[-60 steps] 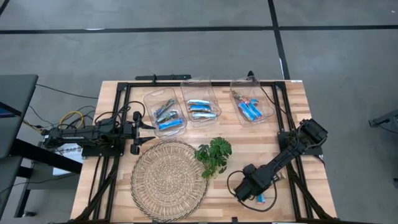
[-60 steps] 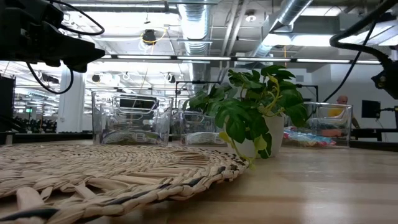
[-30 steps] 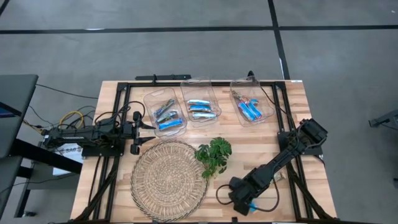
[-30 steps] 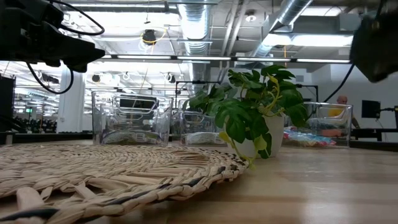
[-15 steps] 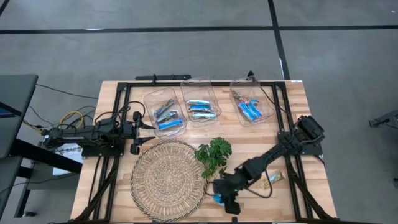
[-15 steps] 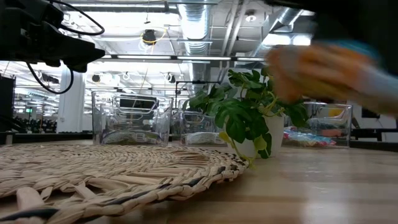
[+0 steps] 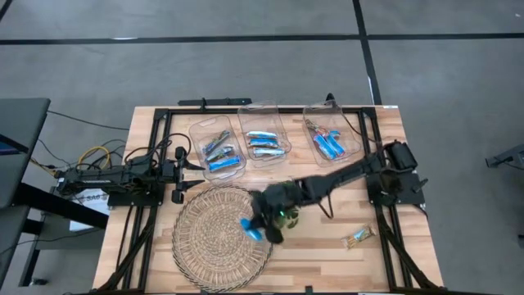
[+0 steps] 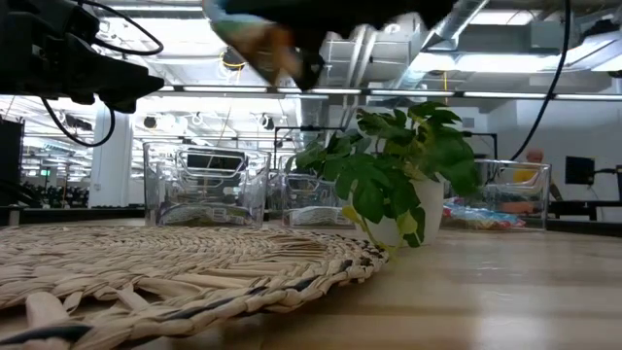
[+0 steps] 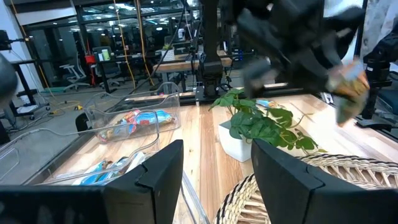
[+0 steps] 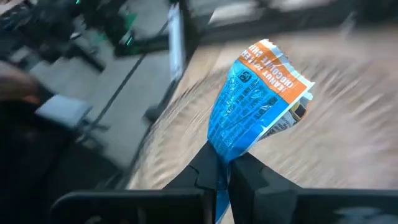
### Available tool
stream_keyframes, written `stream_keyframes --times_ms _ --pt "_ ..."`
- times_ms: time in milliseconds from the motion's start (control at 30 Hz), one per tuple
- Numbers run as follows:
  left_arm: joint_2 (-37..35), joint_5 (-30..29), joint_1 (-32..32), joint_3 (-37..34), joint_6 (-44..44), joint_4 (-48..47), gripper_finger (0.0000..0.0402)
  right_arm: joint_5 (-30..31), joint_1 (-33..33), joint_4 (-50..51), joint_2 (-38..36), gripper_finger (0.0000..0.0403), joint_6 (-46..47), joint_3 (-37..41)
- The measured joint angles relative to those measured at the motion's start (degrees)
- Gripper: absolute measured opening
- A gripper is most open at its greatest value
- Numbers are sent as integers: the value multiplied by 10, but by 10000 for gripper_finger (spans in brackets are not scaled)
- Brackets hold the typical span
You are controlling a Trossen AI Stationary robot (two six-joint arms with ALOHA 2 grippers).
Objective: Pick and place Granola Bars by type
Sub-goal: Put the yellow granola bar into the middle transparent bin
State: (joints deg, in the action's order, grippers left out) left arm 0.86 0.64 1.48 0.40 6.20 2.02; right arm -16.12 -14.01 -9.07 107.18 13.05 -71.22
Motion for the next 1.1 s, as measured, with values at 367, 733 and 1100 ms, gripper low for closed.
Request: stream_keyframes --times_ms 367,733,1100 --pt "0 0 0 0 0 0 183 237 118 131 0 9 -108 -125" --pt "0 0 0 0 0 0 183 406 228 276 0 9 -151 -137" --pt "0 0 0 0 0 0 183 403 278 299 0 24 -152 -137"
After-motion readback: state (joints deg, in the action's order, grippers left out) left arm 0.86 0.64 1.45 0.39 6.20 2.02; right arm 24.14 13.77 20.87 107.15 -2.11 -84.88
